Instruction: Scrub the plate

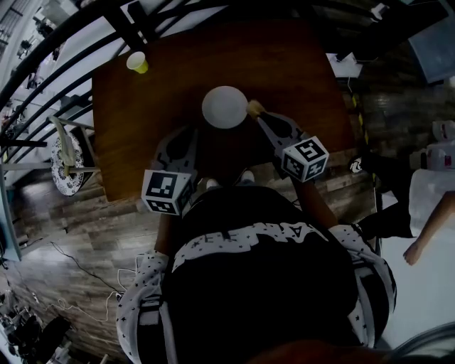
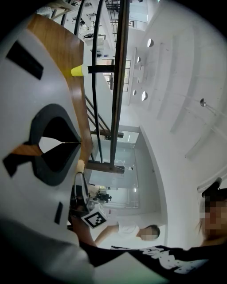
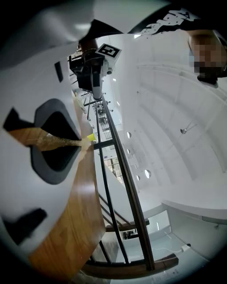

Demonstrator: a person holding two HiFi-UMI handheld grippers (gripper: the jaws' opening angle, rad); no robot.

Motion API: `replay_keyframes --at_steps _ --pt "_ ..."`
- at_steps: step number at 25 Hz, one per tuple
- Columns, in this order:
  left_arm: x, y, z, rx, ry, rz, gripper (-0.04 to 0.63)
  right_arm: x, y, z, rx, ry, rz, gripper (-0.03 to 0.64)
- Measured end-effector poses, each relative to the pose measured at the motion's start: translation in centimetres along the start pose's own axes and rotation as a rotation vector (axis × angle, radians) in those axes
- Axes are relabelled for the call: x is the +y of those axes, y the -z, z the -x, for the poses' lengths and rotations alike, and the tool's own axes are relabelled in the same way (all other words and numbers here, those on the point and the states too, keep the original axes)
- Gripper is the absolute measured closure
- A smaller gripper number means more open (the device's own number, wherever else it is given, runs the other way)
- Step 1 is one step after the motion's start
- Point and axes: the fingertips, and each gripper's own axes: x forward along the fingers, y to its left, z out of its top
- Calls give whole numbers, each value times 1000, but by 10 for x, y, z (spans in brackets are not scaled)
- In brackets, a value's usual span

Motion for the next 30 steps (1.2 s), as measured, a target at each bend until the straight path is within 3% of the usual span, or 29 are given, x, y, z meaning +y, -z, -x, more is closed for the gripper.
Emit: replay_keyframes --at_steps 30 --pt "9 9 26 5 -54 16 581 24 1 -7 13 -48 28 568"
